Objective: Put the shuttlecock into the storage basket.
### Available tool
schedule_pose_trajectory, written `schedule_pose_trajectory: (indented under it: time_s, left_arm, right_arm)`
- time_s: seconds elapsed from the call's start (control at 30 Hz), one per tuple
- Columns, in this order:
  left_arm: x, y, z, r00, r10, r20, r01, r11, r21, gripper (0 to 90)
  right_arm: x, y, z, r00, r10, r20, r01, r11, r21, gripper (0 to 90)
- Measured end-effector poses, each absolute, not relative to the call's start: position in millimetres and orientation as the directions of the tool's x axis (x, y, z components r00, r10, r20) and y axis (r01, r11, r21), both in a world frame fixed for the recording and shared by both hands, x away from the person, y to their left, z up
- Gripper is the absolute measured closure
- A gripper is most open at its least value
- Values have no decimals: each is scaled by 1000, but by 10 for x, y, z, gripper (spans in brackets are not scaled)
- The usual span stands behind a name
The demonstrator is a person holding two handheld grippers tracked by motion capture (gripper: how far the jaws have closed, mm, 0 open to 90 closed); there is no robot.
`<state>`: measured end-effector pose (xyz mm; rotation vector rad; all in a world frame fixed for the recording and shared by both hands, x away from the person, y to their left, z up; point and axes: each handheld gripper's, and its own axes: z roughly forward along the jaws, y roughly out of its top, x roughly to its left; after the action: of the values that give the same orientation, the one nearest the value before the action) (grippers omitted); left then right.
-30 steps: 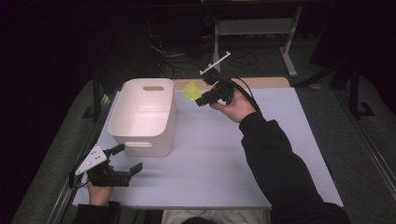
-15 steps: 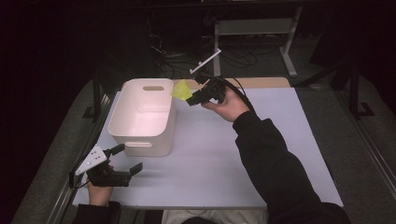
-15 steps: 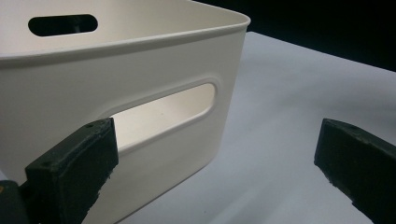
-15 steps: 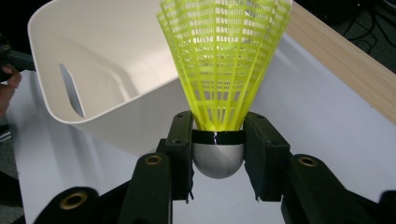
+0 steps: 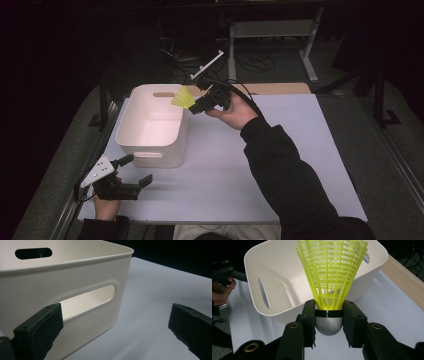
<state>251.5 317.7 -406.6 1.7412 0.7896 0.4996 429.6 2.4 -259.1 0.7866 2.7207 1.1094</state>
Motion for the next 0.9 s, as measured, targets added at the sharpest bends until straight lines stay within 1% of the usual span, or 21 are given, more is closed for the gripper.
schedule_pose_trajectory:
  time_s: [0.4, 0.9]
  left_arm:
    - [2517, 3176, -4066, 689, 723, -56, 259, -173, 950, 0]
    - [2515, 3178, -4065, 690, 722, -57, 257, -170, 951, 0]
  right_arm:
    - [4288, 114, -2562, -871, 481, 97, 411, 607, 680, 631]
    - [4242, 359, -2566, -894, 438, 94, 380, 630, 677, 630]
